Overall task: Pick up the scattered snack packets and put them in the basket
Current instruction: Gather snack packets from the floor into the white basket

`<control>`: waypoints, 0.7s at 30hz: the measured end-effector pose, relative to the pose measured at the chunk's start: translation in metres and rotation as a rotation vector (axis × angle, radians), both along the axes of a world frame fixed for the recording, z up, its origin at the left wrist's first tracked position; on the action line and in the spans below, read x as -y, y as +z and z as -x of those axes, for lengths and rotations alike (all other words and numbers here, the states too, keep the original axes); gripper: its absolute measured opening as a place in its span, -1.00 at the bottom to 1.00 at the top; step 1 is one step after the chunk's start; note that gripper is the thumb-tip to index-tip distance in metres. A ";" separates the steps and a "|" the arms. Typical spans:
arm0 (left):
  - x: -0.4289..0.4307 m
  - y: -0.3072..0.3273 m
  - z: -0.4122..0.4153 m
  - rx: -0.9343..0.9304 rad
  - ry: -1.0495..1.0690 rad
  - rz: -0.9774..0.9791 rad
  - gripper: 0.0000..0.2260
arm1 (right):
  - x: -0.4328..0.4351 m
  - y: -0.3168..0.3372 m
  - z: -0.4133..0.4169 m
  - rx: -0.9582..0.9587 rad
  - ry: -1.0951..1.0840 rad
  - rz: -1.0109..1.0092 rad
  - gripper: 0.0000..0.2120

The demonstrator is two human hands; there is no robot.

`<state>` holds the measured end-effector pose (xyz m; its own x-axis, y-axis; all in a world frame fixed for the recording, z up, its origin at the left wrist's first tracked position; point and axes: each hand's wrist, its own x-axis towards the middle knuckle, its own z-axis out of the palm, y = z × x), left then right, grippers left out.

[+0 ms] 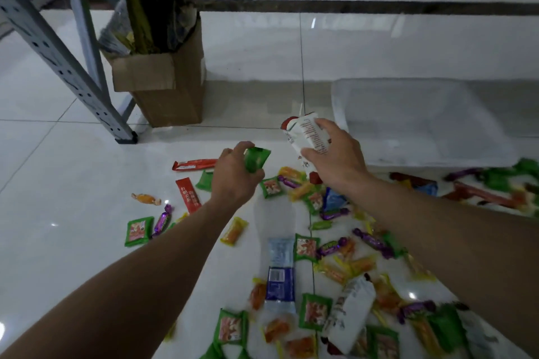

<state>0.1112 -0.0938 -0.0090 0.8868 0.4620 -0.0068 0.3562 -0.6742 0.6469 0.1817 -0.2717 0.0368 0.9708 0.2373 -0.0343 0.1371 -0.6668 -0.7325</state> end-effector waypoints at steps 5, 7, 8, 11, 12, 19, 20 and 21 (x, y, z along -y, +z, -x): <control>0.051 0.028 -0.054 0.096 -0.139 0.046 -0.56 | 0.054 0.026 -0.030 0.031 -0.149 0.013 -0.38; 0.074 0.034 -0.077 0.103 -0.204 0.062 -0.58 | 0.076 0.028 -0.041 0.032 -0.195 0.022 -0.38; 0.085 0.036 -0.088 0.111 -0.228 0.062 -0.59 | 0.087 0.028 -0.047 0.033 -0.216 0.031 -0.38; 0.120 0.032 -0.113 0.124 -0.274 0.050 -0.59 | 0.116 0.025 -0.066 0.025 -0.286 0.039 -0.38; 0.130 0.028 -0.120 0.123 -0.281 0.054 -0.59 | 0.125 0.023 -0.073 0.019 -0.307 0.037 -0.38; 0.177 -0.006 -0.176 0.067 -0.327 0.031 -0.53 | 0.155 0.006 -0.130 -0.036 -0.360 0.011 -0.38; 0.180 -0.012 -0.183 0.054 -0.325 0.025 -0.52 | 0.156 0.003 -0.138 -0.044 -0.359 0.014 -0.38; 0.183 -0.017 -0.188 0.042 -0.324 0.012 -0.51 | 0.157 -0.001 -0.146 -0.051 -0.358 0.015 -0.39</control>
